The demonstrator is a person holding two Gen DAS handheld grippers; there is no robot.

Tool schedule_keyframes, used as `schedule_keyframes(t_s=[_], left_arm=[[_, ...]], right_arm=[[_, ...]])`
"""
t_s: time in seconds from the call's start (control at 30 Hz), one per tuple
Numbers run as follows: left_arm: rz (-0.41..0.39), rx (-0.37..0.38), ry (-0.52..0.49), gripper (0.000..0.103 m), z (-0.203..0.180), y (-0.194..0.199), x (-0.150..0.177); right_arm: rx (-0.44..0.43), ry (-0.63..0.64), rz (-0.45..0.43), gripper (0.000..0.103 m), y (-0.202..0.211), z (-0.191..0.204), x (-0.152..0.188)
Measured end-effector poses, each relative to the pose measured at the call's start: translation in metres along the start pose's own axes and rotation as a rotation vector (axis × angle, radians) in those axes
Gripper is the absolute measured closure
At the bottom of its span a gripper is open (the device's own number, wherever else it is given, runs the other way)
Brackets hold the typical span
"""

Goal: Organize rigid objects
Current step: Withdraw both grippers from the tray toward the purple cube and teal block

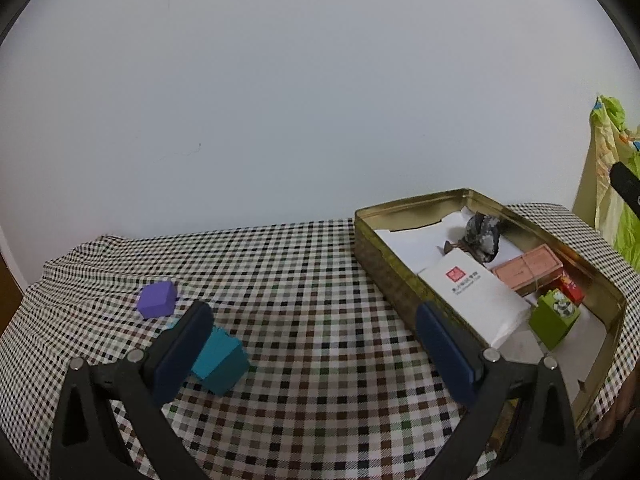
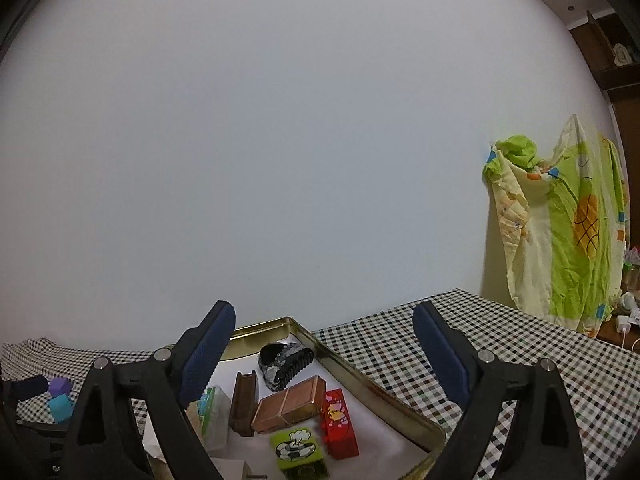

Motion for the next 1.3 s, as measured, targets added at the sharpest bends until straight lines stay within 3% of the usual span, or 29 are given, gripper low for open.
schedule_keyframes(t_s=[0.33,0.67,0.97,1.3], left_arm=[[0.000,0.007,0.045,0.001,0.025,0.000,0.003],[-0.032,-0.072,0.051,0.001,0.071,-0.012,0.004],[-0.007,-0.114,0.084,0.001,0.122,-0.029,0.008],[0.038,-0.210,0.143,0.001,0.189,-0.050,0.012]], right_arm=[[-0.002,-0.031,0.002,0.011,0.015,0.018,0.004],[-0.073,0.001,0.016,0.011,0.017,0.069,0.014],[-0.160,-0.002,0.082,0.011,0.005,0.114,0.023],[-0.255,0.026,0.181,0.011,-0.016,0.155,0.036]])
Point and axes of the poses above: each gripper's, at about its wrist camera, not at the fingertips, and y roughly against the way its jaws point, z to its left, x to its underside, the point moved 1 cm from there along -y, roughly the way its jaws point, and after that the axes turned 10 degrees about -x, right-handed, at the moved point
